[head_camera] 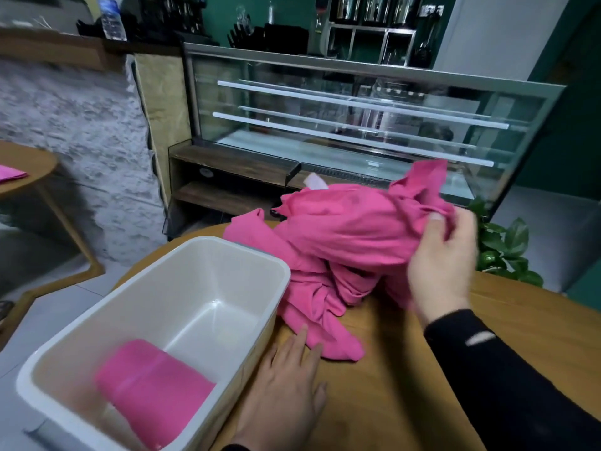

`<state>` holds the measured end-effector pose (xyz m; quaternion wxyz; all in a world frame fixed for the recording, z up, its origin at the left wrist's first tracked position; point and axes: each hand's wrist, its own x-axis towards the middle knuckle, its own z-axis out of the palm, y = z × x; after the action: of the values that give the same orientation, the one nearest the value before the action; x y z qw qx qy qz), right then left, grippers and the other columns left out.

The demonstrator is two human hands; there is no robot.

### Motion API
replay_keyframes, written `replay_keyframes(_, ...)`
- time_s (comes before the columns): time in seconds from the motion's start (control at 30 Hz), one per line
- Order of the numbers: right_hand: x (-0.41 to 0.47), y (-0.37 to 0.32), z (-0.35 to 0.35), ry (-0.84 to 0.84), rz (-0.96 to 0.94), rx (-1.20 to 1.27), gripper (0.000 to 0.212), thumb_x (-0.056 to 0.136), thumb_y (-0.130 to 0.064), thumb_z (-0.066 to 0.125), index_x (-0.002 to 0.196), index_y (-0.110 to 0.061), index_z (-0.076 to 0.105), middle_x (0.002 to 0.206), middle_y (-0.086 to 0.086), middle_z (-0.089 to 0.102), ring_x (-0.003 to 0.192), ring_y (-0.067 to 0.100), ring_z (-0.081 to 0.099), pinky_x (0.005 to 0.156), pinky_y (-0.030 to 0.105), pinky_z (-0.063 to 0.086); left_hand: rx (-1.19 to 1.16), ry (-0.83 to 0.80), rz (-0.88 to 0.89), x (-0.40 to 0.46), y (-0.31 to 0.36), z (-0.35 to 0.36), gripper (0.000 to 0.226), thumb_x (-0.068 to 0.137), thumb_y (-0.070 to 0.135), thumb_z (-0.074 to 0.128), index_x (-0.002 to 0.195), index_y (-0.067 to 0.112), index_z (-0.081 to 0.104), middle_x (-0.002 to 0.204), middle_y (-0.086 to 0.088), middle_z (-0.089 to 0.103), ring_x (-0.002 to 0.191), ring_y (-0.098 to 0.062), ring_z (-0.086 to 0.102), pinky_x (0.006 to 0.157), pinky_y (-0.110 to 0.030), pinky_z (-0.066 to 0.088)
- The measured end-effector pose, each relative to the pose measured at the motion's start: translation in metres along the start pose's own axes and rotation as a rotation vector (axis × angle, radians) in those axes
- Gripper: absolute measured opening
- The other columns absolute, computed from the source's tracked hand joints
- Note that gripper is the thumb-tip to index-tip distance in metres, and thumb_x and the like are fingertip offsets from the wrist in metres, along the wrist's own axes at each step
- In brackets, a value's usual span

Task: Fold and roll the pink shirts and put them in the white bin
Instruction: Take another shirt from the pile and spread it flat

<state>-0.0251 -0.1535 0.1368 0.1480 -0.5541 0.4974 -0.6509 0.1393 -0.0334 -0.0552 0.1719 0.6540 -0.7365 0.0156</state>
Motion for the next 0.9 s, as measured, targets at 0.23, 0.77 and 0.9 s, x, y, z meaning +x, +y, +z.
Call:
replay_keyframes(0.23,-0.030,0.019,-0.149,0.201,0.071,-0.159,0.019,0.105,-0.021,0.048,0.092,-0.034,0.051,0.097,0.000,0.058,0.079,-0.005,0.054,0.069,0.004,0.039,0.022,0.055,-0.019,-0.004,0.000,-0.005,0.062,0.079,0.056,0.050,0.132,0.026,0.060,0.145,-0.003,0.054,0.122,-0.016,0.060,0.100,-0.035,0.049)
replay_keyframes(0.77,-0.092,0.087,-0.295,-0.747,0.261,-0.753,0.022,0.095,-0.030,0.066,0.076,-0.021,0.061,0.074,-0.008,0.062,0.071,0.004,0.057,0.074,0.031,0.045,0.164,0.082,0.304,0.050,0.125,-0.035,0.035,0.081,0.058,0.061,0.104,0.031,0.068,0.100,0.006,0.068,0.104,-0.022,0.065,0.108,-0.055,0.029)
replay_keyframes(0.9,-0.089,0.090,-0.331,-0.262,0.240,-0.578,0.024,0.092,-0.014,0.065,0.070,-0.021,0.067,0.087,-0.001,0.067,0.083,0.011,0.063,0.079,0.036,0.047,0.066,0.197,0.424,0.034,0.146,-0.045,0.033,0.099,0.047,0.043,0.073,0.030,0.054,0.069,0.012,0.054,0.070,-0.014,0.056,0.086,-0.038,0.039)
